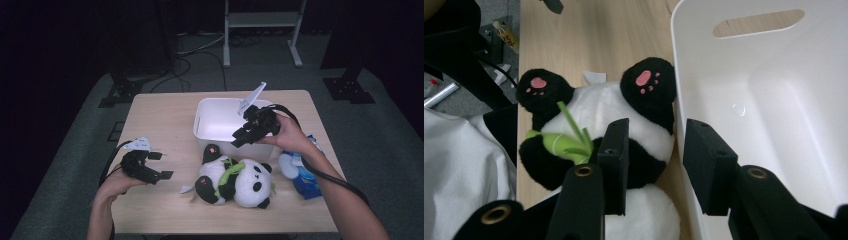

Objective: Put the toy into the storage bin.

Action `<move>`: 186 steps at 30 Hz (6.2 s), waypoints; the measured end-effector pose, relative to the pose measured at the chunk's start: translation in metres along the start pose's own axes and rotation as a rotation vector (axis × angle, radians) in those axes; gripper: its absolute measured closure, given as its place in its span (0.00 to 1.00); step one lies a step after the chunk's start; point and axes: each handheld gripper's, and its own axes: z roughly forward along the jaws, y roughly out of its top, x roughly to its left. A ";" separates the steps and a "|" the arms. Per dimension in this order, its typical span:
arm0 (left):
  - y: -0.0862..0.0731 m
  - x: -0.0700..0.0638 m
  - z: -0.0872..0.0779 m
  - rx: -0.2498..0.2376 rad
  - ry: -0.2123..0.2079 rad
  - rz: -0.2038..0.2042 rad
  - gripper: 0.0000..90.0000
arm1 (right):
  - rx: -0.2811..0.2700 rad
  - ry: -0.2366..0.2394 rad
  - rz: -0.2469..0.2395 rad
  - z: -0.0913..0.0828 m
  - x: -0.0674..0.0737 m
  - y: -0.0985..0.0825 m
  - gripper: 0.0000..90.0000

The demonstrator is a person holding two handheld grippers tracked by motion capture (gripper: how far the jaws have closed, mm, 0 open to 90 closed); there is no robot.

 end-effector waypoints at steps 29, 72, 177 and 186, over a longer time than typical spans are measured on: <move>-0.006 0.006 0.003 0.010 0.004 -0.013 0.10 | 0.088 0.016 -0.056 0.037 0.039 -0.025 0.51; -0.010 0.010 0.007 0.016 -0.007 -0.032 0.10 | 0.090 -0.011 -0.101 0.078 0.034 -0.030 0.45; -0.031 0.032 -0.015 -0.054 0.036 -0.108 0.10 | 0.046 0.037 -0.150 -0.045 0.069 0.057 0.73; -0.032 0.032 -0.015 -0.056 0.029 -0.113 0.10 | 0.044 0.014 -0.154 -0.064 0.064 0.070 0.72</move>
